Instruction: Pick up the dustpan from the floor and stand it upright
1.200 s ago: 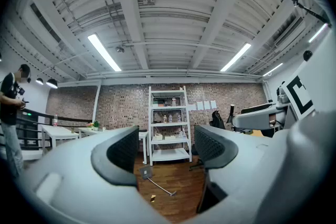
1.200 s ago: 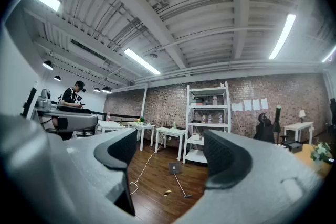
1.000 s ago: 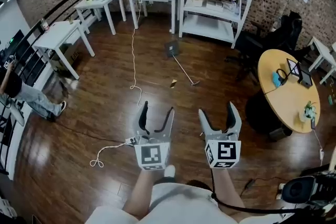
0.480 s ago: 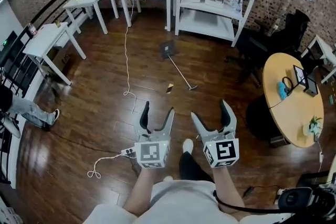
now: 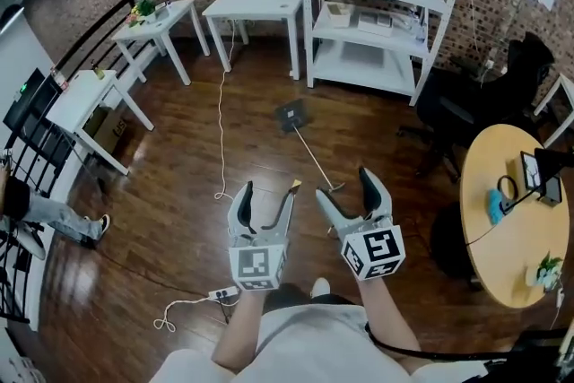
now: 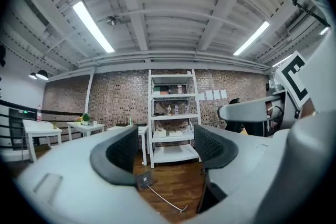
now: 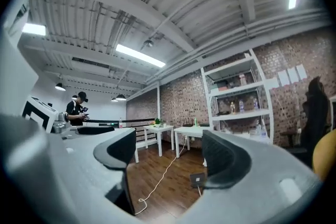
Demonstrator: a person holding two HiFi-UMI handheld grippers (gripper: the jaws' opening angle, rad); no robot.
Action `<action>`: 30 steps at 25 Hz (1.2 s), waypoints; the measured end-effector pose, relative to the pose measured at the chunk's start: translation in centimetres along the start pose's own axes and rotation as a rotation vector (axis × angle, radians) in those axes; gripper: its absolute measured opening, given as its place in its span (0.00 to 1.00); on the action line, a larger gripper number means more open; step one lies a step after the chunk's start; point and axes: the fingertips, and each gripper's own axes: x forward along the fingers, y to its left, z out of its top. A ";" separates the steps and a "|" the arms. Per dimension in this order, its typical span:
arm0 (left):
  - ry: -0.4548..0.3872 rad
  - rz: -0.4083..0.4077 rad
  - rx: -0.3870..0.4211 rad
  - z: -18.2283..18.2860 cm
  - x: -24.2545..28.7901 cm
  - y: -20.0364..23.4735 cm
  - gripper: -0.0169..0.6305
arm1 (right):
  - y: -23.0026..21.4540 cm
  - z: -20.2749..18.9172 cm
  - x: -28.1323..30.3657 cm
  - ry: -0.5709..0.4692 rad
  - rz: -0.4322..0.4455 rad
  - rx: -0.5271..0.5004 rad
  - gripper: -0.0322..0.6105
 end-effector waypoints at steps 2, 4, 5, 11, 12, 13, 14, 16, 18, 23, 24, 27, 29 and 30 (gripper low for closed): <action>0.034 0.014 -0.016 -1.4 1.6 0.4 0.55 | -1.0 -2.4 1.5 0.050 0.023 0.039 0.64; 0.064 0.018 -0.027 -3.0 3.5 0.9 0.55 | -2.3 -4.4 3.3 0.086 0.033 0.068 0.62; 0.074 0.020 -0.030 -3.7 4.6 1.1 0.55 | -3.2 -5.1 4.3 0.095 0.034 0.079 0.62; 0.105 0.005 -0.057 -7.7 13.2 2.7 0.54 | -8.6 -9.0 10.2 0.163 0.013 0.082 0.58; 0.106 -0.012 -0.069 -8.4 15.2 2.6 0.53 | -9.8 -9.8 11.3 0.185 0.004 0.087 0.58; 0.105 -0.030 -0.079 -8.9 17.1 2.5 0.52 | -11.0 -10.6 12.4 0.205 -0.003 0.094 0.58; 0.107 -0.047 -0.086 -9.5 19.0 2.4 0.52 | -11.9 -11.2 13.6 0.221 -0.007 0.100 0.58; 0.115 -0.068 -0.095 -10.6 22.8 3.1 0.50 | -13.4 -12.3 16.6 0.245 -0.005 0.106 0.58; 0.136 -0.079 -0.086 -12.6 26.8 4.4 0.49 | -15.0 -13.9 20.1 0.290 -0.005 0.103 0.56; 0.269 -0.123 -0.086 -20.6 35.4 7.8 0.49 | -19.7 -21.7 27.3 0.483 -0.027 0.115 0.55; 0.297 -0.138 -0.089 -22.2 36.8 8.2 0.49 | -20.3 -23.8 28.5 0.523 -0.018 0.116 0.54; 0.389 -0.174 -0.111 -27.7 39.4 7.9 0.49 | -21.9 -31.4 29.7 0.659 0.008 0.146 0.53; 0.446 -0.200 -0.140 -32.2 40.8 6.9 0.49 | -23.3 -37.1 29.4 0.741 0.004 0.190 0.51; 0.471 -0.211 -0.158 -34.8 41.7 6.5 0.49 | -24.1 -40.2 29.6 0.777 0.005 0.205 0.49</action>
